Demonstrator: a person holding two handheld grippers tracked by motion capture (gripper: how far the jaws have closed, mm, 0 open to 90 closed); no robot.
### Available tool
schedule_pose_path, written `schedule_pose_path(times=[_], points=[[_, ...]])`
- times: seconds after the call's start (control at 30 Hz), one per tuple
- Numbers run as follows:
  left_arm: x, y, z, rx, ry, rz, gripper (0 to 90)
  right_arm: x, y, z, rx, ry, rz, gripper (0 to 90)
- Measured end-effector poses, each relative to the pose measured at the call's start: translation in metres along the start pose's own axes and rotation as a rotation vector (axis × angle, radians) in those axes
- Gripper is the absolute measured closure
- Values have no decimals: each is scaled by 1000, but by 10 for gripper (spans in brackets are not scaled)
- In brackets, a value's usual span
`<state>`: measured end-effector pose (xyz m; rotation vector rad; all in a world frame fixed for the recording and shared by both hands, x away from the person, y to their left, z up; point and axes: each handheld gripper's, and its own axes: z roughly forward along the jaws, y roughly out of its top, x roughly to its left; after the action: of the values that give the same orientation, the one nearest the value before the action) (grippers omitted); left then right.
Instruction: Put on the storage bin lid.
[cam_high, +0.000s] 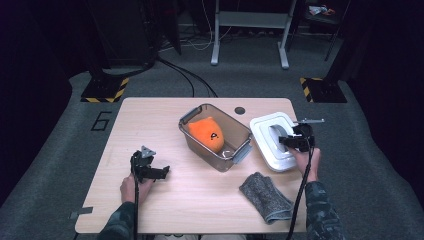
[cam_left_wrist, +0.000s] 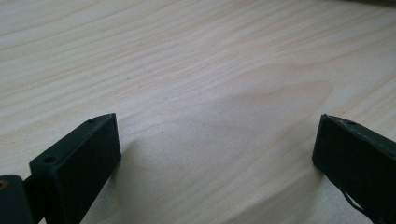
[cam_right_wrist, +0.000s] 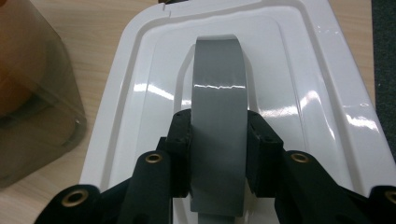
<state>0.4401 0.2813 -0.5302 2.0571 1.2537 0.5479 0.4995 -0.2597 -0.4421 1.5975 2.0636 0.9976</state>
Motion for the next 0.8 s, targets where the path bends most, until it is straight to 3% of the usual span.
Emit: schedule_pose_path(times=[0.8], points=[[0,0,0,0,0,0,7,8,40,-38,-43,10,-43,666]])
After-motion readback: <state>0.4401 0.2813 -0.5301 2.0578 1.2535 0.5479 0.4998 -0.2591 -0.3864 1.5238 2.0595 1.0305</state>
